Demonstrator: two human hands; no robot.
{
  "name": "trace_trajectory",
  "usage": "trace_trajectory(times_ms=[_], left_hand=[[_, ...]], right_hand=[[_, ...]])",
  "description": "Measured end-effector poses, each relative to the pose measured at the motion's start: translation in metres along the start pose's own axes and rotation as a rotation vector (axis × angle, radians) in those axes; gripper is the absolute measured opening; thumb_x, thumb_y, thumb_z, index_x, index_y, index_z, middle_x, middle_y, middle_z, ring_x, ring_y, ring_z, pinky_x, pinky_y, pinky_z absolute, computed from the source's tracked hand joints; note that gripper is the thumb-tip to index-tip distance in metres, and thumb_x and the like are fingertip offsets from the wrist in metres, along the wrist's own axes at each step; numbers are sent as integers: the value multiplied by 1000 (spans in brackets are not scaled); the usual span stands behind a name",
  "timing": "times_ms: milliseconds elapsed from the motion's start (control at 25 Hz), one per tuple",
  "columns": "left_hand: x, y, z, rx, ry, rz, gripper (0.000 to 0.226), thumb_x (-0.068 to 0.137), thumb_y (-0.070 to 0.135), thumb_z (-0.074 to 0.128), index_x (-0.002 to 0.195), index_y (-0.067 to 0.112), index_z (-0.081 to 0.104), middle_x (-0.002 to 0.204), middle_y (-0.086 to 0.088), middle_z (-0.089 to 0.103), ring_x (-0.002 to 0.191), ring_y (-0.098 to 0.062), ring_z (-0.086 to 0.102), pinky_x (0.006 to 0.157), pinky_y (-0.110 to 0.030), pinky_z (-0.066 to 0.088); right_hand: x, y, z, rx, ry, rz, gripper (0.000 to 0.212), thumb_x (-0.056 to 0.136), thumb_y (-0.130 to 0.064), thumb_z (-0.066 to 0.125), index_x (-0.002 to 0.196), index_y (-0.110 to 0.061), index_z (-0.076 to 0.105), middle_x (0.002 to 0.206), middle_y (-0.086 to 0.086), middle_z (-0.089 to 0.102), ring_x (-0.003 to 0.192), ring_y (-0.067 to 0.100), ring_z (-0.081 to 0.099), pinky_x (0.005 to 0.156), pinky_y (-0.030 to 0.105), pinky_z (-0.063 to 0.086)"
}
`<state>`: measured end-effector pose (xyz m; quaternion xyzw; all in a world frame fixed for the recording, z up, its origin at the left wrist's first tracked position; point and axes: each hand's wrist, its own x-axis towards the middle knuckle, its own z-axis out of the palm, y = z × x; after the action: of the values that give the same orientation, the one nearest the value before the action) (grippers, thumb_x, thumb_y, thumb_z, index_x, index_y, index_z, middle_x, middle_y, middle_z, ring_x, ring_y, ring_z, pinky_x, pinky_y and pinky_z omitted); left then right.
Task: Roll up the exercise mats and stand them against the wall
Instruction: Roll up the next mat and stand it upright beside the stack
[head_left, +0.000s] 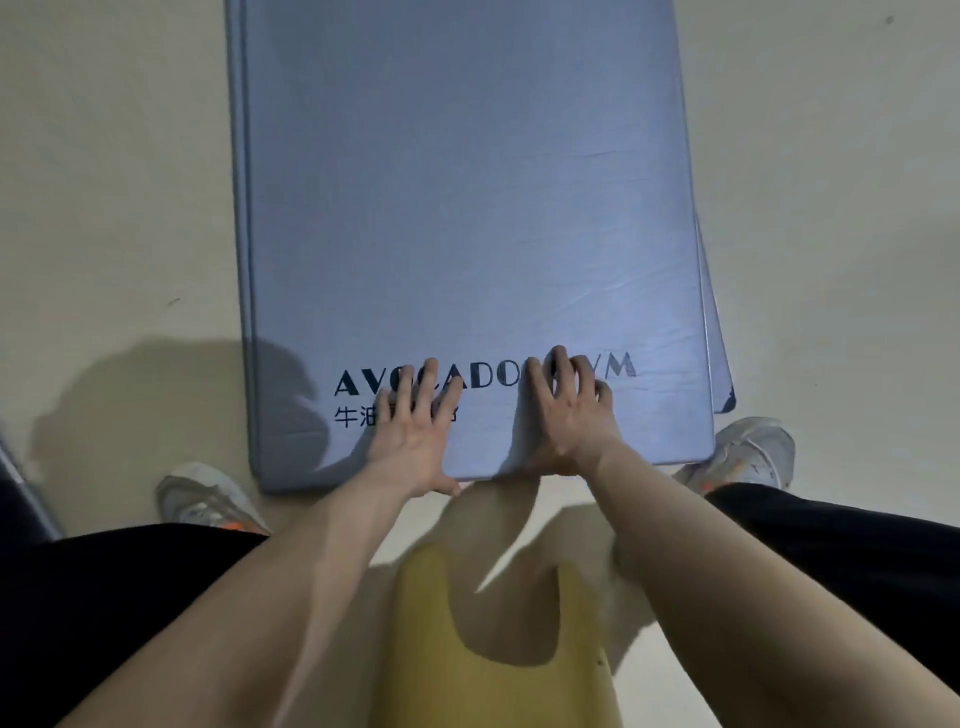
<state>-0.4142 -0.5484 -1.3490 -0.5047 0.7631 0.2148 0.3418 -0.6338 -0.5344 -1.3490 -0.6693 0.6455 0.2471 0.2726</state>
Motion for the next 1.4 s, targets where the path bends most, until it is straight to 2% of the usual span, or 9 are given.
trace_trajectory(times_ms=[160,360,440,560,760,880,1040,1200,1400], left_hand=[[-7,-4,-13,70,-30,57,142,66,68,80,159,21,-16,164,-17,-29,152,-46,-17,123,-58,14],[-17,-35,-77,-278,-248,144,91,67,57,85,149,37,48,167,1,21,150,-29,30,115,-37,33],[-21,-45,-101,-580,-291,110,45,72,46,88,113,33,76,125,10,70,116,-20,63,97,-28,45],[-21,-51,-108,-629,-82,76,4,85,33,79,83,30,78,88,6,77,86,-15,69,85,-32,55],[-20,-47,-89,-301,566,-116,13,95,36,68,95,24,64,90,2,61,88,-29,61,68,-37,44],[-5,-34,-66,-123,839,-65,25,81,19,84,79,12,61,75,-7,56,60,-31,56,47,-32,28],[8,-30,-47,-124,855,-36,32,66,18,93,87,15,68,82,-3,63,71,-26,62,46,-31,38],[2,-41,-9,-40,597,40,84,62,48,90,133,13,62,139,-4,61,125,-31,55,110,-47,43],[18,-48,-16,-126,471,-36,75,70,48,87,136,27,57,136,-8,55,123,-33,53,102,-47,47]], right_hand=[[-12,2,4,-177,32,-73,127,63,-46,86,154,-20,1,160,22,1,146,46,9,113,51,34],[-12,14,-71,-34,-298,-124,84,63,-53,87,138,-34,56,145,2,42,132,30,47,101,42,52],[-19,21,-93,90,-311,-101,40,71,-45,84,107,-35,72,119,-6,65,115,23,62,90,32,52],[-26,26,-104,237,-85,-82,10,83,-38,75,91,-33,70,98,-7,70,101,25,67,77,31,49],[-8,7,-117,-6,406,-22,23,99,-37,64,115,-22,65,116,6,65,105,31,59,83,39,42],[5,0,-98,-136,414,26,25,106,-33,51,117,-18,67,115,7,60,107,31,54,84,39,38],[9,7,-65,-60,422,57,35,103,-42,49,110,-13,69,108,8,63,101,34,56,83,44,43],[2,17,-22,-148,350,-32,72,85,-45,71,143,-7,54,138,11,59,131,36,51,119,54,25],[23,19,-36,-136,233,-67,61,98,-27,52,155,-18,36,145,2,48,138,29,42,122,47,20]])
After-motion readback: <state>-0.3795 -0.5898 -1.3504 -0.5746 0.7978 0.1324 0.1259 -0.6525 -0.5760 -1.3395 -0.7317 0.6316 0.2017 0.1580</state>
